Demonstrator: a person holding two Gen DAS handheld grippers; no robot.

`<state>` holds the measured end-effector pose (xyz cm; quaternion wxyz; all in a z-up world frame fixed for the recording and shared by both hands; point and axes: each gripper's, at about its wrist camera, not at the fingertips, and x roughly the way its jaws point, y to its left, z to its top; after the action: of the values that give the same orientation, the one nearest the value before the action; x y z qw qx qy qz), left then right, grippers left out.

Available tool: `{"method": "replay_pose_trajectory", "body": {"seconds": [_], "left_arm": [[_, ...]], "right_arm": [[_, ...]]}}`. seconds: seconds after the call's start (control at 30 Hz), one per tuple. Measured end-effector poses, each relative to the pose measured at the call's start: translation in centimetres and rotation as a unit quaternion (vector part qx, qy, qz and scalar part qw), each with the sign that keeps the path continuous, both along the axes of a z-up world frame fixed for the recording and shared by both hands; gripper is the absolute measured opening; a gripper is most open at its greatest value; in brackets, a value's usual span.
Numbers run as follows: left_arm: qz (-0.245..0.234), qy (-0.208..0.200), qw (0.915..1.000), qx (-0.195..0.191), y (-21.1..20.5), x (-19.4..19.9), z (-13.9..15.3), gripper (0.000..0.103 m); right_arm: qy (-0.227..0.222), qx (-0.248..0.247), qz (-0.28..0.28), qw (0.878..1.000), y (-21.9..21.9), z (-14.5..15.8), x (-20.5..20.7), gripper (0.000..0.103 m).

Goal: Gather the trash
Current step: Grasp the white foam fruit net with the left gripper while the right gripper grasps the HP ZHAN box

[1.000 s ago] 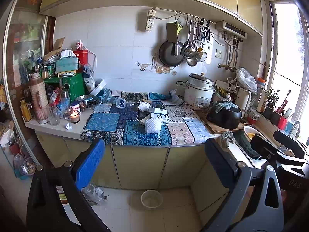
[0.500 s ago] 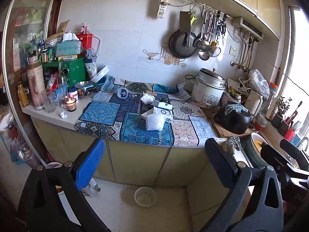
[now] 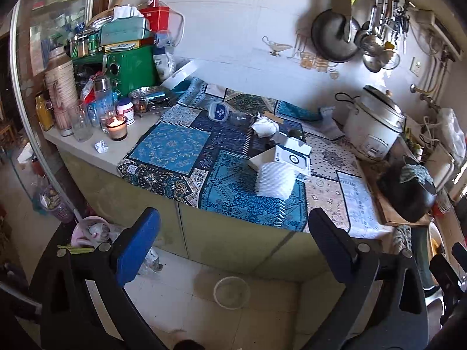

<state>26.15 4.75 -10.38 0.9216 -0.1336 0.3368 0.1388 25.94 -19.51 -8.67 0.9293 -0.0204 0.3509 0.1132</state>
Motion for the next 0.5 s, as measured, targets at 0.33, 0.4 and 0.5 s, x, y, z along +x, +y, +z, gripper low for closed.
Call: {"method": "replay_pose_trajectory", "body": {"seconds": [0.33,0.4,0.5], "left_arm": [[-0.031,0.04,0.9986,-0.018,5.0,11.3,-4.2,0.098],[-0.047,0.063,0.9968,-0.014,5.3,14.1,-5.2,0.098],[-0.086,0.094,0.9912,-0.033,5.3,17.8,-6.7,0.098]], "right_arm": [[0.063,0.032,-0.015,0.997,3.1,-4.0,9.3,0.103],[0.067,0.018,-0.034,0.997,4.0,-4.3,11.1,0.103],[0.079,0.018,-0.055,0.995,4.6,-4.9,13.8,0.103]]}}
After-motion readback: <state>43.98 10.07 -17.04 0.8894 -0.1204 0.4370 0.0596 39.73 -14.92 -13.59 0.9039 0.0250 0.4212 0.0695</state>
